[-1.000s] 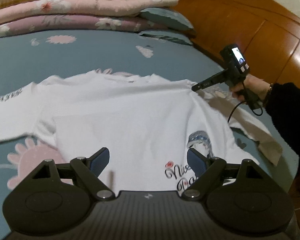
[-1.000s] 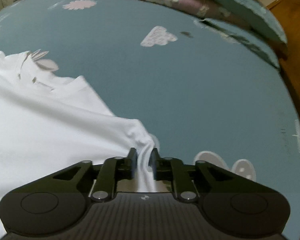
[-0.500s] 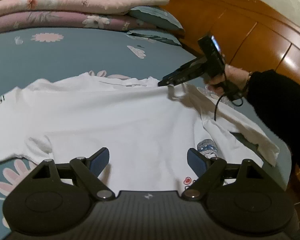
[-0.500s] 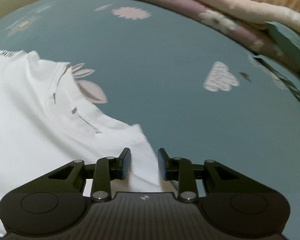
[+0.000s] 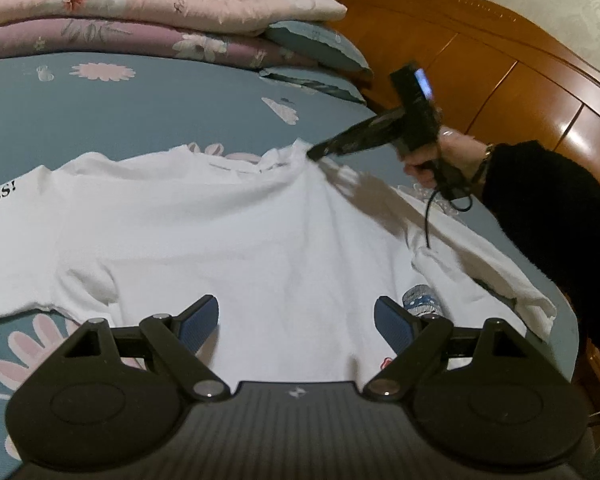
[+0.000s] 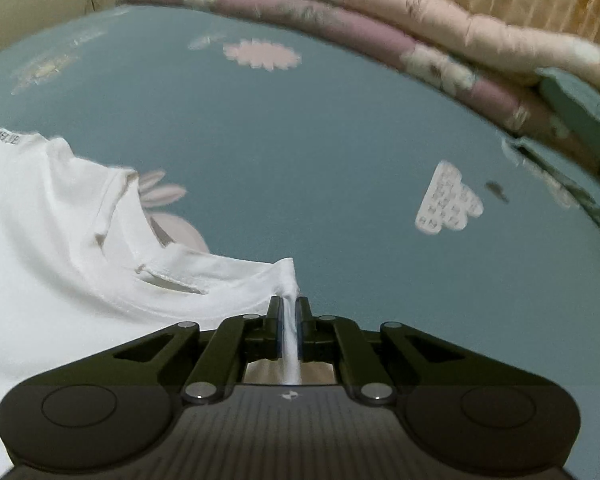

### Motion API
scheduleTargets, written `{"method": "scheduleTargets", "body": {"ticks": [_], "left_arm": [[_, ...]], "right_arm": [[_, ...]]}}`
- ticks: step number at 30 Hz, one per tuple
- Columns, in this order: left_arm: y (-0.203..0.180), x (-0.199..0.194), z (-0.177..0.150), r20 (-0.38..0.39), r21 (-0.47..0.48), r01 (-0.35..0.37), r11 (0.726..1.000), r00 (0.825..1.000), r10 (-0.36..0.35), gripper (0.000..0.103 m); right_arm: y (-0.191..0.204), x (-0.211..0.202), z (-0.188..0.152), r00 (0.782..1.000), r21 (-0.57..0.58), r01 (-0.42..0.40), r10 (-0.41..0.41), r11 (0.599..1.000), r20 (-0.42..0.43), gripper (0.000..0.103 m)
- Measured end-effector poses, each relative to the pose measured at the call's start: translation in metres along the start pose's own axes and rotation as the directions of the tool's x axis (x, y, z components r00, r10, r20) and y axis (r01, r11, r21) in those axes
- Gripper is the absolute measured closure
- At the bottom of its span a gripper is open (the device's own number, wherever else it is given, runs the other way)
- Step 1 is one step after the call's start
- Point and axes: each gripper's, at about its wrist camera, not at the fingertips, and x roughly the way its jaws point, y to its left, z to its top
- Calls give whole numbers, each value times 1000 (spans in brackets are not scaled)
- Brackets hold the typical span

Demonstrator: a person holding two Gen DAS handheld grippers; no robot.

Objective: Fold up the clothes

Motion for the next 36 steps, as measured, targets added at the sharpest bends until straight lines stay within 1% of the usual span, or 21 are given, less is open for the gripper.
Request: {"method": "scheduleTargets", "body": {"ticks": [3, 4, 5, 7, 8, 10, 12, 16, 20, 22, 24, 27, 29, 31, 36], "left_arm": [[1, -8, 2, 19, -2, -15, 1000, 1000, 15, 18], [2, -11, 4, 27, -4, -23, 1000, 999, 24, 18], [4, -13, 5, 36, -7, -31, 999, 999, 32, 18], [7, -19, 8, 51, -13, -50, 999, 997, 50, 18], [9, -21, 10, 57, -18, -61, 998, 996, 62, 18], [14, -26, 12, 68, -27, -83, 996, 994, 84, 18], [20, -31, 13, 80, -35, -103, 994, 991, 106, 18], [32, -42, 17, 104, -54, -135, 989, 985, 140, 18], [41, -56, 20, 135, -77, -176, 981, 973, 185, 18], [42, -65, 21, 155, -81, -175, 981, 970, 186, 18], [43, -73, 23, 176, -84, -172, 982, 967, 184, 18], [43, -82, 24, 198, -81, -164, 983, 964, 177, 14], [43, -87, 25, 210, -78, -164, 983, 962, 177, 13], [43, -89, 25, 217, -76, -154, 985, 962, 167, 13], [44, -87, 24, 206, -73, -150, 986, 965, 162, 13]], "right_arm": [[9, 11, -4, 996, -28, 65, -66, 998, -53, 92], [9, 7, -2, 996, -9, 66, -67, 998, -62, 88], [9, 2, 0, 996, 3, 64, -64, 998, -68, 86], [16, -11, 4, 993, -35, 89, -91, 995, -76, 84], [21, -18, 7, 991, -63, 103, -108, 993, -85, 84], [29, -37, 17, 989, -98, 110, -119, 989, -85, 84], [39, -55, 29, 991, -113, 110, -118, 987, -66, 83], [63, -94, 65, 994, -160, 105, -110, 982, -20, 77], [88, -122, 103, 995, -205, 100, -97, 974, 24, 71], [102, -134, 116, 995, -228, 100, -93, 968, 41, 71], [114, -140, 125, 995, -252, 103, -96, 962, 39, 71], [132, -148, 135, 994, -282, 113, -110, 953, 28, 71], [140, -152, 139, 992, -306, 123, -122, 944, 24, 71], [150, -161, 142, 991, -325, 130, -132, 937, 15, 71], [160, -180, 145, 988, -338, 152, -153, 929, 24, 71]]}}
